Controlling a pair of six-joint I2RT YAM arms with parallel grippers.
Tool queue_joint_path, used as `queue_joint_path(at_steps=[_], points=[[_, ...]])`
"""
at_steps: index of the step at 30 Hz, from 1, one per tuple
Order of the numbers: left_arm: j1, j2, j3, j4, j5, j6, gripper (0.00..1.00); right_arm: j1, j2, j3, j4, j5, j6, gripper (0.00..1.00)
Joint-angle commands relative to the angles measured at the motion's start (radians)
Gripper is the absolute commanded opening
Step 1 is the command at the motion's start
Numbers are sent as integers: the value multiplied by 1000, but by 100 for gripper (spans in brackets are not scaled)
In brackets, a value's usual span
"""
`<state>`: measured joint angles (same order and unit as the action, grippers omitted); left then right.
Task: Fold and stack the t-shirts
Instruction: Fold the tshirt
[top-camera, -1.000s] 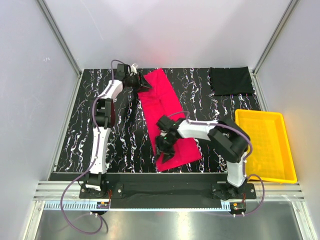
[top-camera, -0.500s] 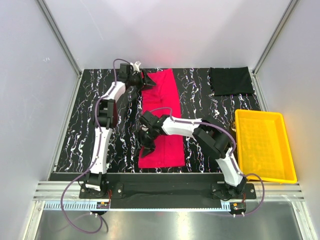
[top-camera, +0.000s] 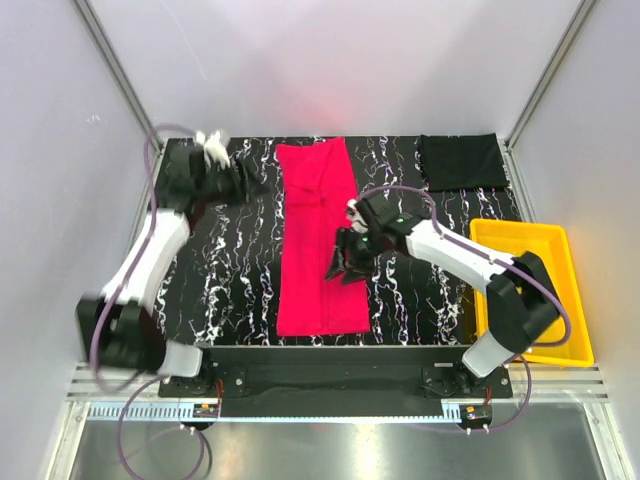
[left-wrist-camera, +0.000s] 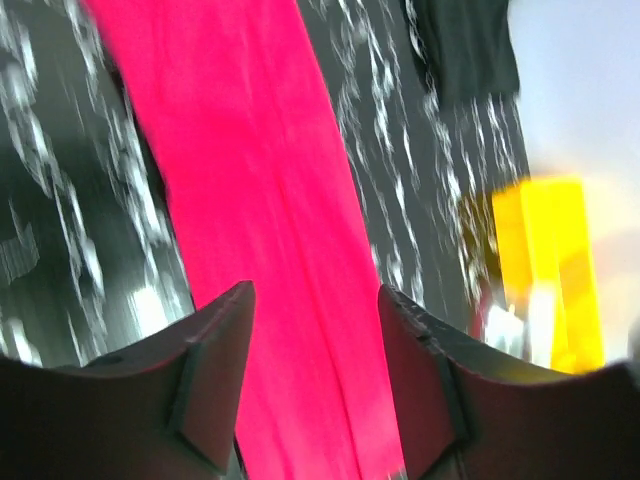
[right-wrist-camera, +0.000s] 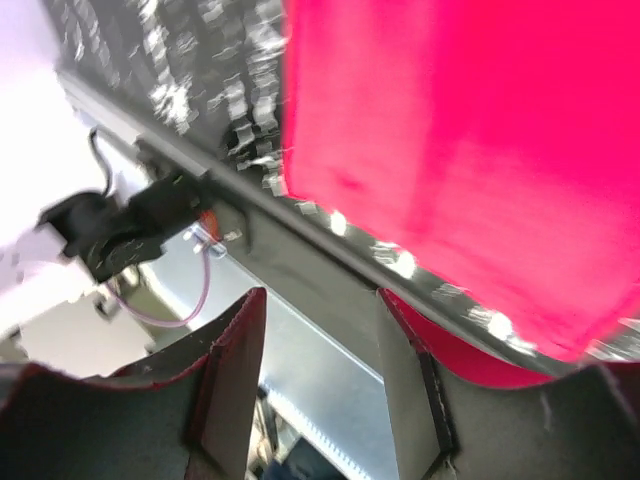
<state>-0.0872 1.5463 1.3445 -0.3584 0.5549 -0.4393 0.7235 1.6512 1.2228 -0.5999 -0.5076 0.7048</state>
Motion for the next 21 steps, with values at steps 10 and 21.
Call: queue_joint_path(at_steps=[10,21], points=[[-368,-511,-809,-128,-276,-286,63,-119,-163,-410,40,0,-85,57],[-370,-355,-880,-41,-210,-322,58,-179,-116,-514,143,17,-76,61]])
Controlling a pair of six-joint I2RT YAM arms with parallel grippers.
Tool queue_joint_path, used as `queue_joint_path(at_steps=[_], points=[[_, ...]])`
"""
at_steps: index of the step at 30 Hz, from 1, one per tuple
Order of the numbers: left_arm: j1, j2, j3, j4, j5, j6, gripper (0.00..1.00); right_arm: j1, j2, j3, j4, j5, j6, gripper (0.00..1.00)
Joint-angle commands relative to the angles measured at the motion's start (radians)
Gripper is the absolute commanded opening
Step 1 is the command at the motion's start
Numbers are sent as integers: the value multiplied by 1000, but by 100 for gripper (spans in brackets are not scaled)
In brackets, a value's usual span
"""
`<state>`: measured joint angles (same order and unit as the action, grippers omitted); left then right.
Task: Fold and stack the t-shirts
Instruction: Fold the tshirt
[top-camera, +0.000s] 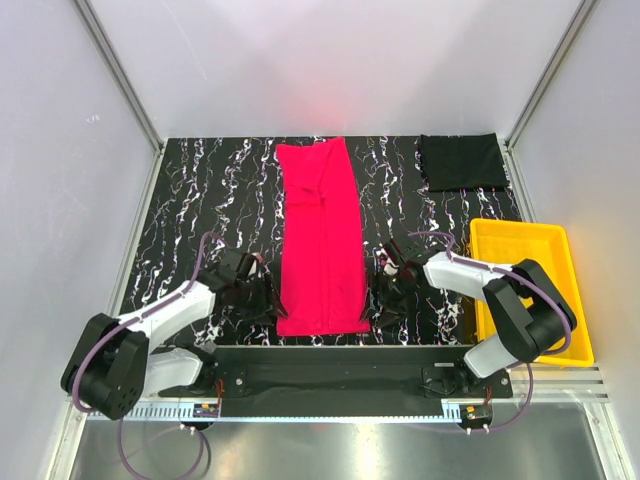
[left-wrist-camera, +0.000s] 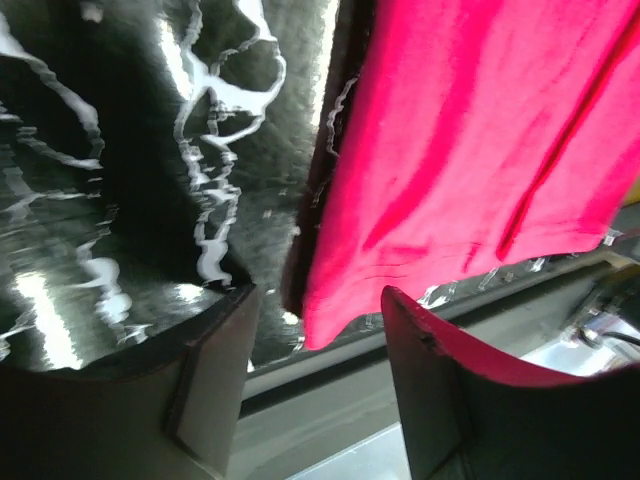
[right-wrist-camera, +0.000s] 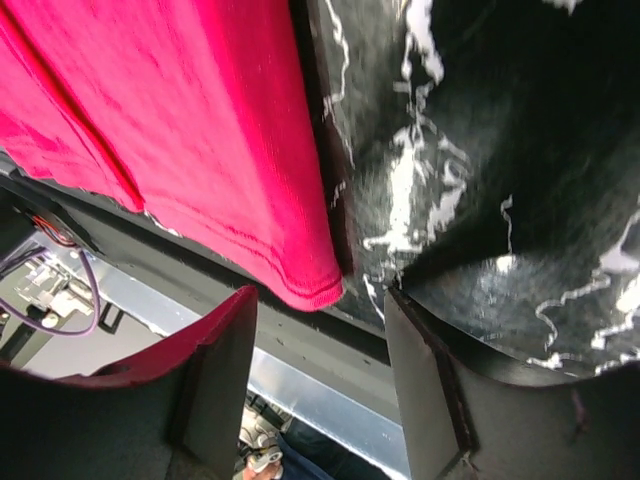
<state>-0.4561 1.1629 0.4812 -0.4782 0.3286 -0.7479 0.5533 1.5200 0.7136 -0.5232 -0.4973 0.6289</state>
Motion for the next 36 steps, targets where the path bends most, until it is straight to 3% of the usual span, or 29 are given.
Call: queue_joint_path(at_steps=[1,6,10,15,18,19,23,25,36], points=[[-3,37,-21,91,24,-13,57,-12,25,-5,74,9,0,60],[-1,38,-61,104,35,-22,49,-16,54,-28,107,-10,3,56],[-3,15,-84,101,59,-37,37,-16,65,-43,134,-44,11,50],[-3,7,-131,108,99,-73,31,-16,45,-91,146,-56,25,48],[-3,20,-153,150,161,-84,18,-16,28,-118,161,-67,46,37],[-4,21,-156,173,191,-90,14,-16,26,-121,166,-73,54,25],[-30,-11,-139,205,237,-110,0,-18,-6,-109,164,-96,83,4],[-36,-17,-125,205,254,-113,0,-16,-29,-100,164,-101,110,0],[-41,52,-24,178,340,-116,0,-23,-28,18,89,-129,131,0]])
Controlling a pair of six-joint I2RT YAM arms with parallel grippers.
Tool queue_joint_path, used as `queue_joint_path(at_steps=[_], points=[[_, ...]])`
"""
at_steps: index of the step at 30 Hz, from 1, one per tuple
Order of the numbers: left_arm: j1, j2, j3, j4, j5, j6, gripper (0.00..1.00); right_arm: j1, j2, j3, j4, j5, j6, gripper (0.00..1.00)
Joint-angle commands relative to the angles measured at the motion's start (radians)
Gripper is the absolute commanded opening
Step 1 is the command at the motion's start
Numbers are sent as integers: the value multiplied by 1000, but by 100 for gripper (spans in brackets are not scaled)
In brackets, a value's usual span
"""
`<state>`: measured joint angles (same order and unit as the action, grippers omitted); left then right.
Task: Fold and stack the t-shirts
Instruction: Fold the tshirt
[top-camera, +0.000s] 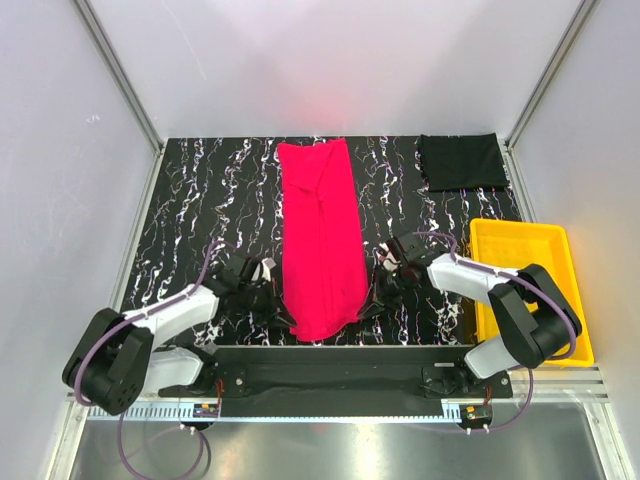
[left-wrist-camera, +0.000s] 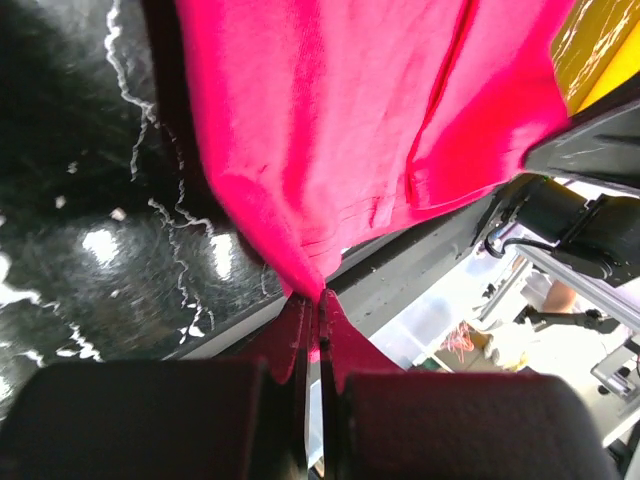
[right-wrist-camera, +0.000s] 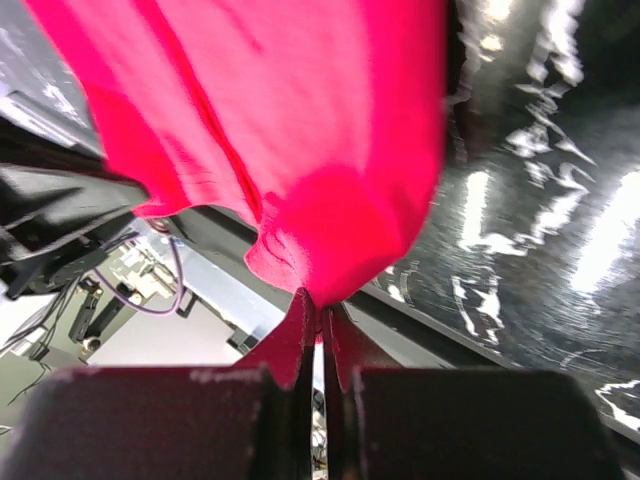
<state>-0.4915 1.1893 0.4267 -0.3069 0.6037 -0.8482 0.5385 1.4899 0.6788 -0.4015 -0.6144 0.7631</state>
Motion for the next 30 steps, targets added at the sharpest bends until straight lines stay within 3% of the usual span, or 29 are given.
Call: queue_joint_path(at_steps=[1,10,18,26,30], points=[[-7,36,23,11,67,-17,0,-8,12,45,-42,-25,-11,0],[-9,59,-64,43,82,-44,0,-9,-3,-96,-43,-21,-38,0],[-9,36,-97,65,79,-60,0,-9,-20,-116,-45,-19,-38,0],[11,1,76,65,42,-32,0,-40,0,62,-89,2,-45,0],[134,88,235,78,63,-9,0,-109,94,247,-129,-1,-94,0]])
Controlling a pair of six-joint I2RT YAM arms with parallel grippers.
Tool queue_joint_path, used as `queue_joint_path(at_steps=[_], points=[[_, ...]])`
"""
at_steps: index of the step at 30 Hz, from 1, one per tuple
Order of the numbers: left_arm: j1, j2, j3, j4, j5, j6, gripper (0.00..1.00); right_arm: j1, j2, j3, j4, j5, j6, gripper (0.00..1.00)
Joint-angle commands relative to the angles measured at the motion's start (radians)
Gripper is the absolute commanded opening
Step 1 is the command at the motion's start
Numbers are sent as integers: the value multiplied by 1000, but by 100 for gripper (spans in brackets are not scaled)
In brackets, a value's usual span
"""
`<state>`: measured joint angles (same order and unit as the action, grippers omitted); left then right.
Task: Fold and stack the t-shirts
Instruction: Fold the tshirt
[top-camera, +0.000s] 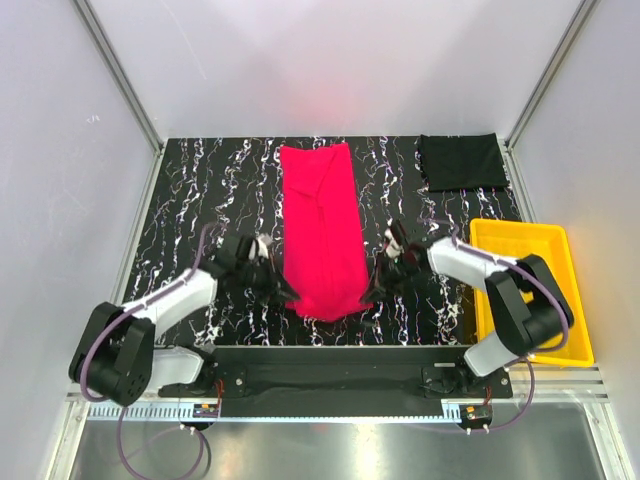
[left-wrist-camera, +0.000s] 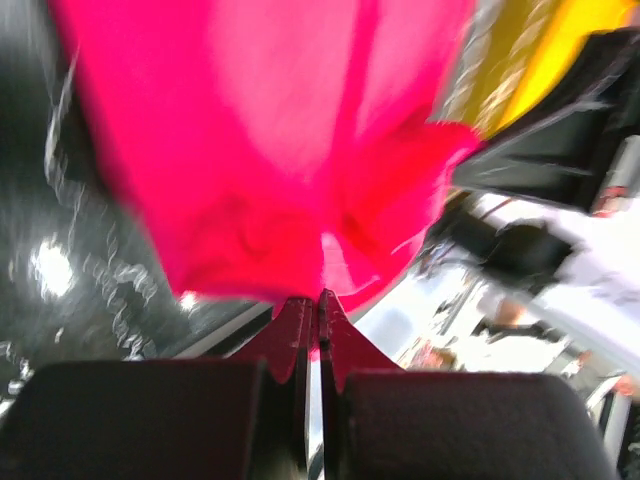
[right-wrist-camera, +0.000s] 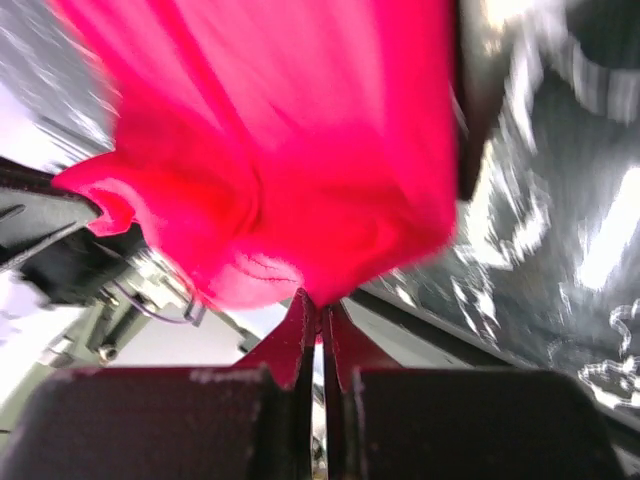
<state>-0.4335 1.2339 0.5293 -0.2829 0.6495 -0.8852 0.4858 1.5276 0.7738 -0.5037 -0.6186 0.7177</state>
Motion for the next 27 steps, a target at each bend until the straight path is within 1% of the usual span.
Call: queue_joint_path(at_steps=[1,2,3,4,5,6,7,8,9,12,13,15,19,27], points=[[97,73,168,54,21,35,0,-67,86,194,-38,0,-64,0],[116,143,205,54,25,46,0,-78,153,240,-67,-1,-99,0],[152,176,277,54,29,58,0,-98,192,287,-87,0,-116,0],[170,217,314,56,29,78,0,-107,230,391,-105,5,-136,0],[183,252,349,57,29,84,0,-119,305,448,-131,10,-174,0],[199,332,383,70,42,89,0,-131,340,502,-181,14,-187,0],[222,369,447,80,58,91,0,-156,402,591,-197,11,-192,0],[229,406,483,99,74,94,0,-167,429,632,-219,8,-195,0],[236,476,548,102,82,101,0,-176,456,709,-229,10,-196,0],[251,565,653,114,102,107,0,-210,552,820,-269,3,-210,0],[256,610,670,113,102,104,0,-219,577,887,-282,-10,-210,0],[278,637,696,119,102,94,0,-231,641,974,-300,-35,-212,0],[308,676,719,134,104,75,0,-233,710,1073,-323,-70,-216,0],[345,748,782,140,130,66,0,-234,786,1179,-329,-76,-210,0]])
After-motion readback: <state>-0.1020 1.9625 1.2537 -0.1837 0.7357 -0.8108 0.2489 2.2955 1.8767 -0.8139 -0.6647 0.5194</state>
